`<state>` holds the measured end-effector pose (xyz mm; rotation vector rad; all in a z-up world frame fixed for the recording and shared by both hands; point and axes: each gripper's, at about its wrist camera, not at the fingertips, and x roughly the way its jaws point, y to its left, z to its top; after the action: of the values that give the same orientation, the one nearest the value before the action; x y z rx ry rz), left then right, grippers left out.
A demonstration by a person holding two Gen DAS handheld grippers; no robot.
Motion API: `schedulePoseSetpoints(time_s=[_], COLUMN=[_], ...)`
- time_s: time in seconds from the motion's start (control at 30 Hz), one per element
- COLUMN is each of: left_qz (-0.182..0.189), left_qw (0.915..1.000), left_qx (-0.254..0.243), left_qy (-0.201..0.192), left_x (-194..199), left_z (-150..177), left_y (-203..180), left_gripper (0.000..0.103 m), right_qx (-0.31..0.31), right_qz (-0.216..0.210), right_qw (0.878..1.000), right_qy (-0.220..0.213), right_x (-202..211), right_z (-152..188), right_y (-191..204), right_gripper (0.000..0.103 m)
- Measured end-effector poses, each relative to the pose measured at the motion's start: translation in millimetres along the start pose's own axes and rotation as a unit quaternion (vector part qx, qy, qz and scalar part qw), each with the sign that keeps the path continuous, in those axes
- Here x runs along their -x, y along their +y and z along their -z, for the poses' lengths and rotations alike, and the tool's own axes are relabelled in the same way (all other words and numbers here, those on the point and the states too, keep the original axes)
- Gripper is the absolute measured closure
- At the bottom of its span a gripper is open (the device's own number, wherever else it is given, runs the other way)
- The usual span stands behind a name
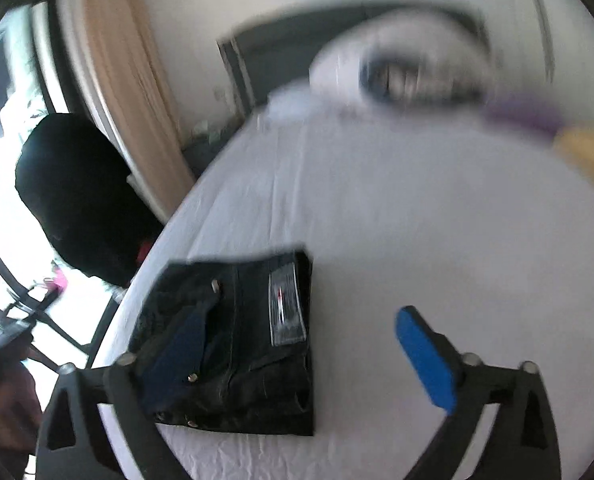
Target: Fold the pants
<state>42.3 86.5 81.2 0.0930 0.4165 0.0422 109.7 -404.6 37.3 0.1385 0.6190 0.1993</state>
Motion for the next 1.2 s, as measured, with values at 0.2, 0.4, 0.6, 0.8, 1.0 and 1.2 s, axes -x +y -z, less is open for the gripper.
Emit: schedulePoseSetpoints(time_s=[0.2, 0.4, 0.6, 0.8, 1.0, 1.2], left_qz=[-0.082, -0.028, -0.045, -0.012, 0.031, 0.035], left_qw=[0.9854, 0.9916, 0.995, 0.9994, 0.9903, 0.9812], left_qx=[0.005, 0.021, 0.006, 0.028, 0.049, 0.045], left_qy=[-0.149, -0.125, -0.089, 0.015, 0.127, 0.185], left_x=[144.7, 216.9, 275.5, 278.8, 231.6, 192.8], left_z=[-35.9, -65.5, -67.4, -48.7, -10.3, 24.9], left_y=[-0.8, 17.3, 37.1, 44.7, 24.4, 3.4], left_gripper=[0.0, 0.0, 0.0, 0.0, 0.0, 0.0], right_qx=[0.065, 0.05, 0.058, 0.074, 0.044, 0.022], right_qz=[0.084, 0.111, 0.099, 0.09, 0.118, 0.126], right_qw=[0.977, 0.952, 0.945, 0.966, 0.986, 0.991], right_qy=[-0.182, -0.282, -0.306, -0.23, -0.107, -0.027], right_x=[129.9, 234.6, 293.8, 295.6, 255.5, 206.6], right_z=[1.4, -8.3, -18.9, -17.5, -1.7, 21.4], right_y=[52.8, 76.1, 100.6, 126.0, 126.6, 115.6], right_gripper=[0.0, 0.0, 0.0, 0.0, 0.0, 0.0])
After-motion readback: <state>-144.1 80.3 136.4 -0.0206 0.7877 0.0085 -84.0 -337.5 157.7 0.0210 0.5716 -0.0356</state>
